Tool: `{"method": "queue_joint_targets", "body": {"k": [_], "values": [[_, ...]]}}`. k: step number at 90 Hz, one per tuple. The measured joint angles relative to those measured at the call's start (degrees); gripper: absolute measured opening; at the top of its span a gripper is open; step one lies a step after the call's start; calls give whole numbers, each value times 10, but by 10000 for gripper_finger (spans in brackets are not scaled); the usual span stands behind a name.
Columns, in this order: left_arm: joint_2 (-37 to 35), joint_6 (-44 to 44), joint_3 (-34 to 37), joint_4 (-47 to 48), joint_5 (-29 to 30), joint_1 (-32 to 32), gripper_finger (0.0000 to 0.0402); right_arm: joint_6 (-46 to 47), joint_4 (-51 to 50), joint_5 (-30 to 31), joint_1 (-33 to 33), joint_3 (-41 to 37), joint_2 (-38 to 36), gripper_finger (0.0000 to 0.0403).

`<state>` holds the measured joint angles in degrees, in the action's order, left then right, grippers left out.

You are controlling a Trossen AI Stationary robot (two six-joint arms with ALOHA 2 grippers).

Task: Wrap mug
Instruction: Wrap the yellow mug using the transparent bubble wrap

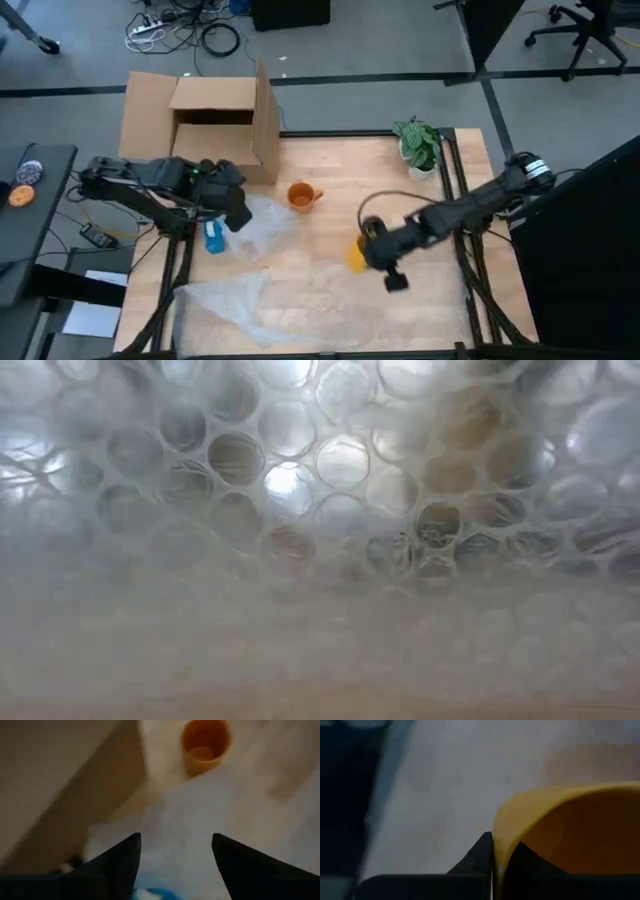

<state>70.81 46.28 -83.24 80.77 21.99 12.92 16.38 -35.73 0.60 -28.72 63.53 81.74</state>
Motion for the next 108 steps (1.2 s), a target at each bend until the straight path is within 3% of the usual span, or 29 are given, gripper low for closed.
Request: {"method": "queue_joint_targets", "body": {"k": [11, 32, 44, 63, 73, 91, 108], "values": [[7, -55, 32, -188, -33, 23, 229, 75, -17, -4, -69, 0, 18, 1], [91, -191, 122, -625, -14, 81, 229, 145, -59, 10, -134, 0, 95, 0], [186, -219, 145, -740, -13, 89, 229, 153, -106, 34, -129, 3, 134, 0], [330, -188, 146, -757, -10, 71, 229, 98, -120, 101, -82, 0, 134, 0], [378, -167, 146, -694, -11, 55, 229, 78, -124, 127, -59, -2, 113, 0], [391, -146, 146, -508, 19, 27, 229, 66, -109, 82, -56, -1, 92, 0], [383, -224, 123, -392, 101, 31, 229, 63, -74, 72, -61, -14, 91, 0]]}}
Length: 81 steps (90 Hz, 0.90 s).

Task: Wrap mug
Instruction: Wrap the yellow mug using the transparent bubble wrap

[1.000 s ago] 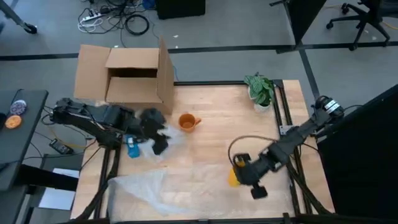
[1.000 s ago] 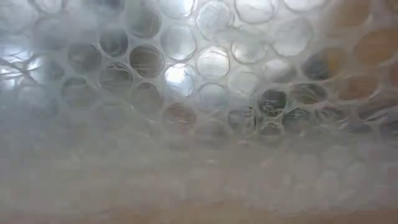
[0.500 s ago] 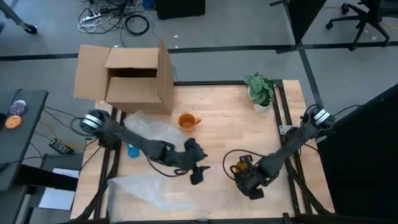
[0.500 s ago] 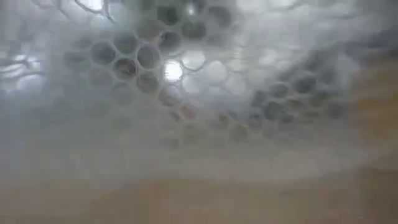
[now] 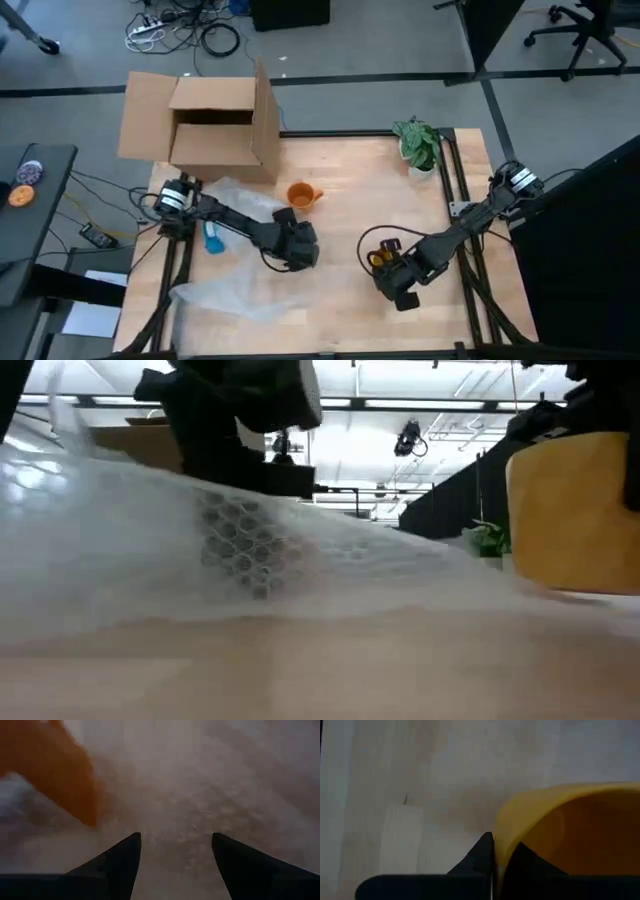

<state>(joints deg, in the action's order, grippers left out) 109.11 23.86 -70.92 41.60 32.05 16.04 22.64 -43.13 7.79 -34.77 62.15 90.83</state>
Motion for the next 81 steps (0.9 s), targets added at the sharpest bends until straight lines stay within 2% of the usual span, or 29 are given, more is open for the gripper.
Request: {"method": "queue_joint_targets", "body": {"k": [16, 27, 38, 48, 58, 67, 81], "values": [[-8, -42, -78, 39, 20, 32, 229, 14, 43, -43, 1, -22, 0, 0], [-9, -44, -110, -24, 25, 59, 229, 32, 5, -45, -5, 5, -4, 0], [-6, -58, -94, -145, 15, 84, 229, 27, -38, 3, -15, 49, -7, 0], [16, -84, -75, -230, -9, 102, 229, 6, -57, 73, -15, 63, -7, 0], [56, -85, -66, -260, -74, 118, 229, -6, -56, 111, 3, 48, 2, 0], [86, -81, -66, -236, -140, 131, 229, -2, -45, 86, 24, 24, 24, 0], [80, -42, -78, -157, -156, 148, 229, 25, -7, -8, 25, 17, 63, 0]]}}
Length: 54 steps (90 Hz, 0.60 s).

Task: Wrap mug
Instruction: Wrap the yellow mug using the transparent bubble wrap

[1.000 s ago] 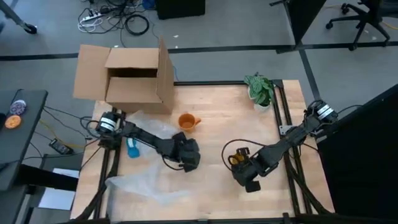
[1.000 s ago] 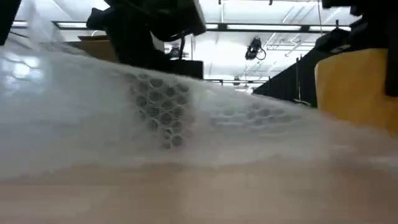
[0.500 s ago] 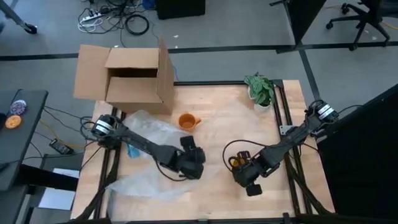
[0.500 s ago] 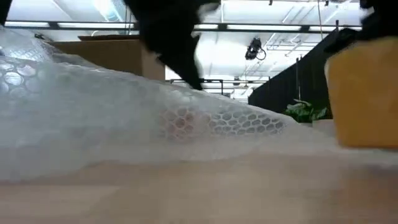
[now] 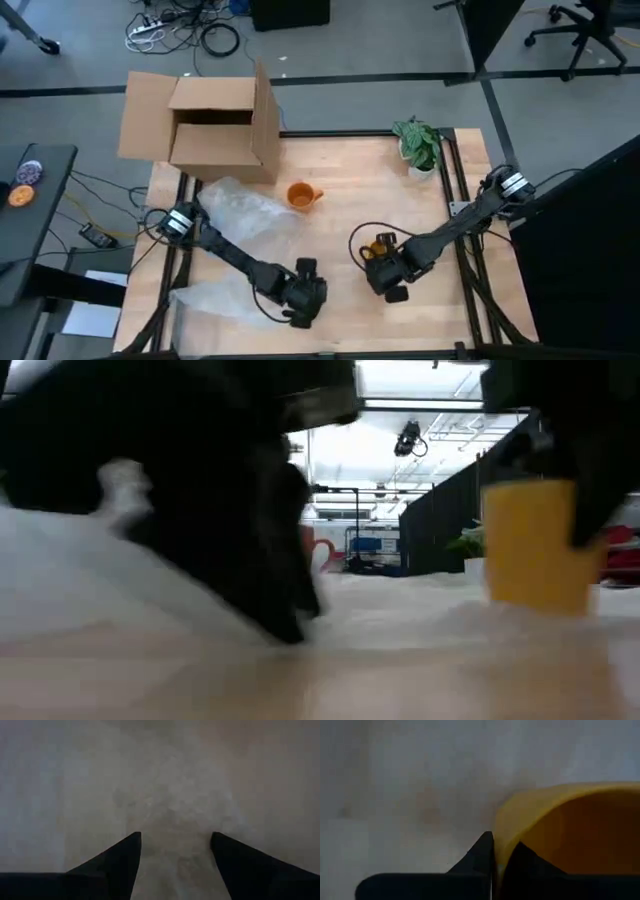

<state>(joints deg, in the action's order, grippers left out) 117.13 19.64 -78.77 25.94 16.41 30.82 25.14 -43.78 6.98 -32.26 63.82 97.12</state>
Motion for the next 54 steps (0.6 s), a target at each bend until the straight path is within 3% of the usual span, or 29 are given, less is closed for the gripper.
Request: {"method": "queue_joint_targets", "body": {"k": [11, 24, 44, 54], "values": [[-23, 7, -24, 72, -29, 14, 229, 19, 24, -56, -27, 17, 14, 0], [-60, 31, -49, 122, -28, 27, 229, 31, -10, -74, -49, 63, 15, 0], [-63, -15, -43, -30, 68, 26, 229, 5, -84, 28, -56, 133, -2, 1], [-42, -42, -20, -88, 76, 13, 229, 4, -106, 58, -50, 131, -1, 1]]}}
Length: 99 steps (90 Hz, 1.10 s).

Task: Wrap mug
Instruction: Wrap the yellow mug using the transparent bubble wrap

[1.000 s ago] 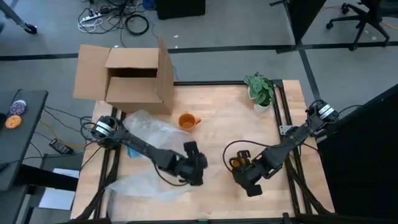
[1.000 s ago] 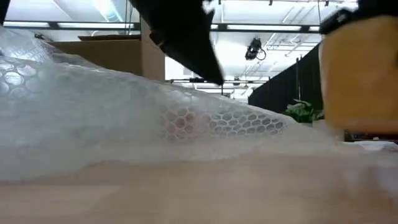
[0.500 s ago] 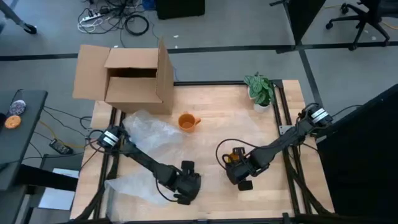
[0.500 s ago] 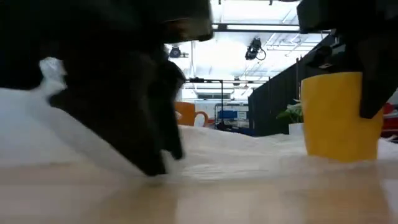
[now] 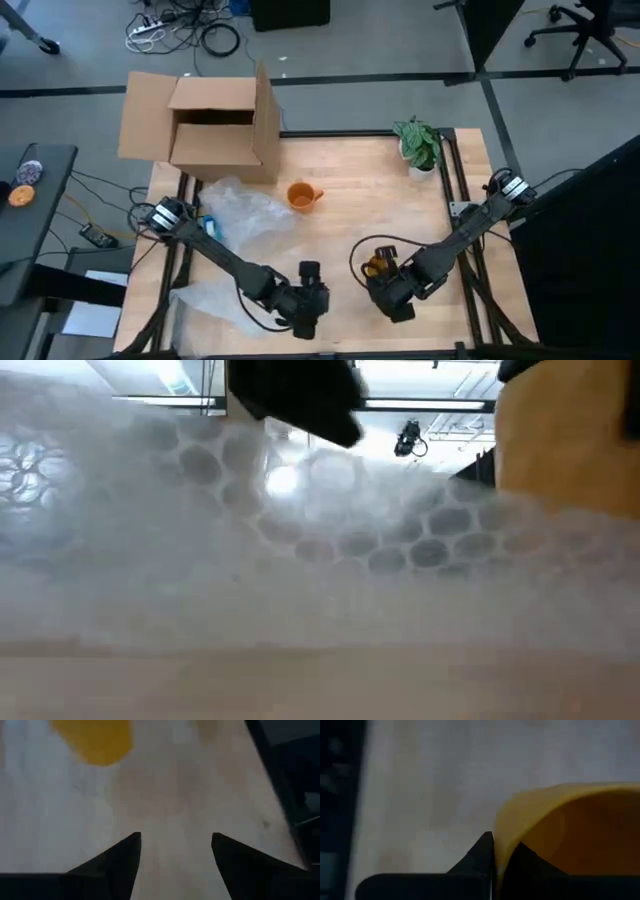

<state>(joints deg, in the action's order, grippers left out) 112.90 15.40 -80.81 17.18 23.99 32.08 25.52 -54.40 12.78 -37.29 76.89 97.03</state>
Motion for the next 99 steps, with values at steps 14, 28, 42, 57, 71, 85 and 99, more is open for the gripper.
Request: {"method": "queue_joint_targets", "body": {"k": [14, 28, 42, 57, 71, 85, 99], "values": [[27, 5, 18, -14, 4, -17, 229, 20, 6, -5, 11, -44, 5, 0], [50, 33, 25, -2, -36, -29, 229, 23, 49, -6, 29, -85, 5, 17], [55, 43, 24, -11, -71, -32, 229, 14, 66, -25, 50, -99, 5, 61], [55, 43, 19, 4, -72, -34, 229, -1, 73, -24, 62, -91, 5, 130], [55, 32, -13, 68, -68, -36, 229, -2, 53, -21, 71, -63, 5, 189], [55, 29, -58, 128, -50, -41, 229, -1, -23, -20, 75, -4, 4, 236], [55, 23, -82, 123, -40, -40, 229, 18, -118, -14, 75, 50, 2, 262]]}}
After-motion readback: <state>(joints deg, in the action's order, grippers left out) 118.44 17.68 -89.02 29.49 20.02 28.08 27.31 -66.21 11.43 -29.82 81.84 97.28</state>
